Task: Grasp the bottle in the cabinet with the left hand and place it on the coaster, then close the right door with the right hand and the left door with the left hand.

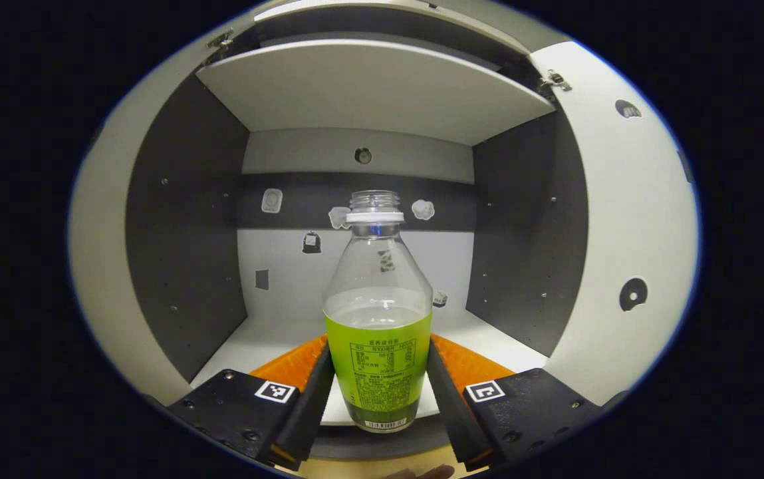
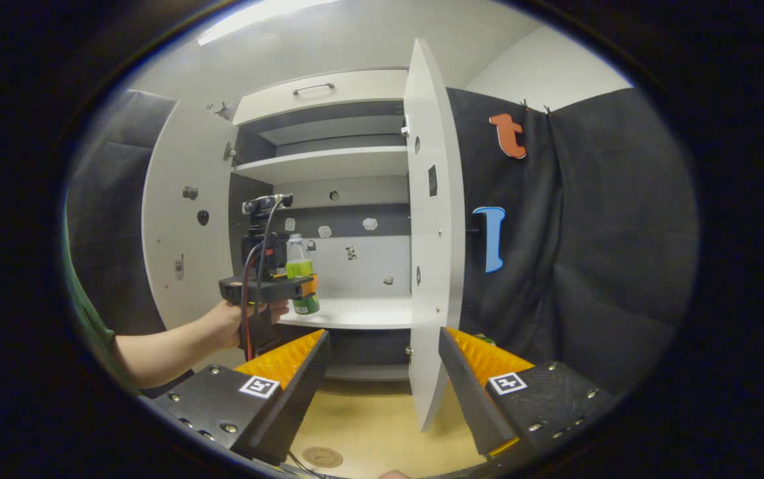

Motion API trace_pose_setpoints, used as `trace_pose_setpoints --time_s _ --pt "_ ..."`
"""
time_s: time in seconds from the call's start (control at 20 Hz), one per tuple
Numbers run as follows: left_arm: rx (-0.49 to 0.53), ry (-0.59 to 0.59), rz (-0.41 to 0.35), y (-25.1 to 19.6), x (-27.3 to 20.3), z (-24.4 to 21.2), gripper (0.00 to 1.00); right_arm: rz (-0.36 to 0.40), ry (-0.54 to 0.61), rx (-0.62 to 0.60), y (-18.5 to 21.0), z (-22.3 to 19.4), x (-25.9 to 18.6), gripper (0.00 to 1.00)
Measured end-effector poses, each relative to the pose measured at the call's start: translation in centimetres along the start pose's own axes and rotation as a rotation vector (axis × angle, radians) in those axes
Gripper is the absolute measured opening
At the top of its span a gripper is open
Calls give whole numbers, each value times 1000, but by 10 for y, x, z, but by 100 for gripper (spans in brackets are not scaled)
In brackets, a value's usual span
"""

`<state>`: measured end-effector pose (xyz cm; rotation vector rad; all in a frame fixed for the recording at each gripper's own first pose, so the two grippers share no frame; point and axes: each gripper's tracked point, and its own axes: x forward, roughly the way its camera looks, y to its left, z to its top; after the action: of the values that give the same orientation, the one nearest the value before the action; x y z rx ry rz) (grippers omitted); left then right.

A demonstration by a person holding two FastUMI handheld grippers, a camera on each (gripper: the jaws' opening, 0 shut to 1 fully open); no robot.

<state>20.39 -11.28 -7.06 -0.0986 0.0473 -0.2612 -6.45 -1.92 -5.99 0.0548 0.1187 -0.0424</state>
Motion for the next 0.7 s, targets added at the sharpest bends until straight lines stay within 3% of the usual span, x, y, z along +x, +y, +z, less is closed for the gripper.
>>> trace_pose_setpoints --time_s 0.25,0.45,0.7 --pt "-13 -6 21 -16 -72 6 78 48 -41 -24 7 8 -21 99" --pt "27 -32 104 -14 -128 6 78 53 -87 -30 10 18 -30 99" --pt "8 3 94 -26 -190 -12 78 77 -107 -3 18 20 -34 96"
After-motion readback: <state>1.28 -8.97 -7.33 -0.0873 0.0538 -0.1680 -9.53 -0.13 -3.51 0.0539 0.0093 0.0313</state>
